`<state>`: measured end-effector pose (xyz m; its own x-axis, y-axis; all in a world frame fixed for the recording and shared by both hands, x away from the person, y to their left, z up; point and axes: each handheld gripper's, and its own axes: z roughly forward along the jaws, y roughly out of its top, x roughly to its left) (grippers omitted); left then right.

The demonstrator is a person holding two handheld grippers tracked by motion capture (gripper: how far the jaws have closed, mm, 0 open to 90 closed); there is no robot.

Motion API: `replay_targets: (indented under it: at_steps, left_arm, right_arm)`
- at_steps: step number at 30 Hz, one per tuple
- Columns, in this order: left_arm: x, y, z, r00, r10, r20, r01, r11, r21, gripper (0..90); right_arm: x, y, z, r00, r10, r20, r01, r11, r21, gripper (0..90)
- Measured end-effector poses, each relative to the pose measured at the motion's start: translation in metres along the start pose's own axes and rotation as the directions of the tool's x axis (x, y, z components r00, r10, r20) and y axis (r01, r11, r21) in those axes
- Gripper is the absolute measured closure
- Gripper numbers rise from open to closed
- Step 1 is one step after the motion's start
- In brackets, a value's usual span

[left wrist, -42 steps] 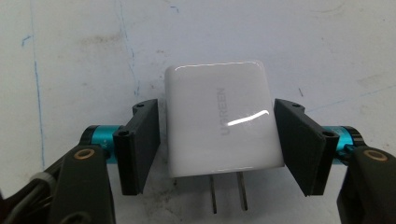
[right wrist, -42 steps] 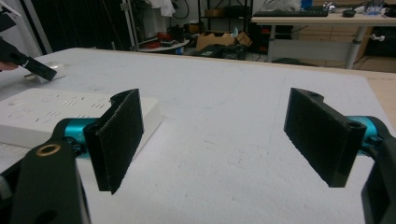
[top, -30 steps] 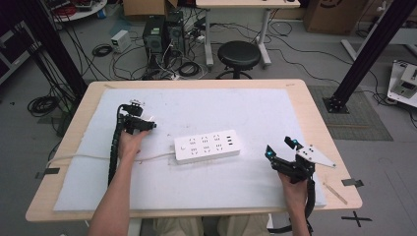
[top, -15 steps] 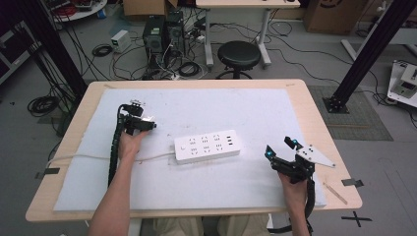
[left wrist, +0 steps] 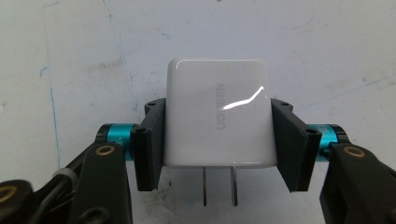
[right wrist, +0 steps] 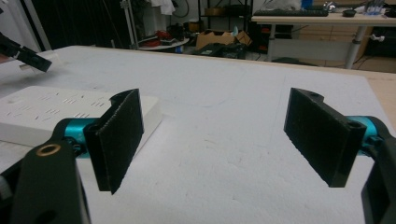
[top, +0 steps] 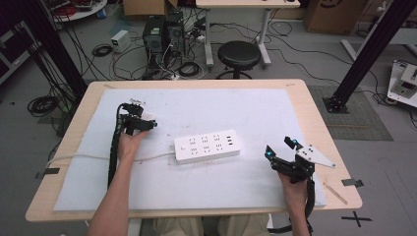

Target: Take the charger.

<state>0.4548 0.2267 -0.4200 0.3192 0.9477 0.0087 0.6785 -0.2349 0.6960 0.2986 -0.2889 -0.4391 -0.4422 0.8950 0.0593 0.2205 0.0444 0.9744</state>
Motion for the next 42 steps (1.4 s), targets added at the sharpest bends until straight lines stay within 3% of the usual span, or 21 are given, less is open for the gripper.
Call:
replay_targets:
  at_steps: [5,8,10,12,15,18,19,24,28,32,35,36,37,39,42]
  left_arm:
    - [-0.003,0.002,-0.009,0.9997,0.010,0.021,-0.009,0.9997,-0.023,42.5]
    - [-0.012,0.005,-0.025,0.9981,0.036,0.049,-0.033,0.9976,-0.061,42.5]
    - [-0.012,0.005,-0.025,0.9981,0.036,0.049,-0.033,0.9976,-0.061,42.5]
    - [-0.020,0.007,-0.039,0.9956,0.050,0.079,-0.042,0.9942,-0.100,42.4]
    - [-0.027,0.008,-0.049,0.9930,0.061,0.102,-0.048,0.9917,-0.119,42.5]
    - [-0.027,0.008,-0.049,0.9930,0.061,0.102,-0.048,0.9917,-0.119,42.5]
    - [-0.035,0.003,-0.061,0.9876,0.065,0.143,-0.044,0.9875,-0.152,42.5]
    - [-0.046,-0.007,-0.075,0.9805,0.078,0.180,-0.047,0.9839,-0.172,42.4]
    - [-0.052,-0.011,-0.084,0.9777,0.100,0.184,-0.065,0.9794,-0.191,42.4]
    - [-0.063,-0.017,-0.098,0.9698,0.140,0.199,-0.091,0.9668,-0.239,42.4]
    - [-0.063,-0.017,-0.098,0.9698,0.140,0.199,-0.091,0.9668,-0.239,42.4]
    - [-0.072,-0.021,-0.110,0.9594,0.200,0.199,-0.145,0.9540,-0.262,42.5]
    - [-0.075,-0.022,-0.113,0.9567,0.213,0.198,-0.154,0.9485,-0.277,42.5]
    - [-0.082,-0.023,-0.121,0.9437,0.265,0.198,-0.201,0.9343,-0.294,42.4]
    - [-0.082,-0.023,-0.121,0.9437,0.265,0.198,-0.201,0.9343,-0.294,42.5]
  right_arm:
    - [0.000,0.000,0.000,1.0000,-0.002,0.000,0.002,1.000,-0.002,20.2]
    - [-0.001,0.000,0.000,1.0000,0.002,-0.002,-0.002,1.000,-0.002,20.2]
    - [-0.001,0.000,0.000,1.0000,0.001,-0.003,-0.001,1.000,-0.001,20.2]
    - [0.000,0.000,0.000,1.0000,0.002,-0.004,-0.002,1.000,-0.002,20.2]
    - [0.000,0.000,0.000,1.0000,0.001,-0.003,-0.001,1.000,-0.001,20.2]
    - [-0.001,0.000,0.000,1.0000,0.002,-0.003,-0.002,1.000,-0.001,20.2]
    - [-0.001,0.000,0.000,1.0000,0.002,-0.003,-0.002,1.000,-0.001,20.2]
    - [0.000,0.001,0.001,1.0000,0.003,0.002,-0.003,1.000,0.009,20.3]
    - [0.001,0.001,0.003,1.0000,0.000,0.003,0.000,1.000,0.023,20.2]
    - [0.002,0.001,0.004,0.9998,-0.020,0.008,0.020,0.999,0.028,20.3]
    - [0.003,0.001,0.004,0.9999,-0.014,0.006,0.013,0.999,0.033,20.2]
    - [0.003,0.001,0.004,0.9998,-0.017,0.007,0.017,0.999,0.032,20.3]
    - [0.003,0.001,0.004,0.9998,-0.017,0.007,0.016,0.999,0.032,20.2]
    - [0.002,0.001,0.004,0.9998,-0.019,0.000,0.019,0.999,0.033,20.2]
    - [0.001,0.002,0.004,0.9999,-0.014,-0.005,0.014,0.999,0.035,20.2]
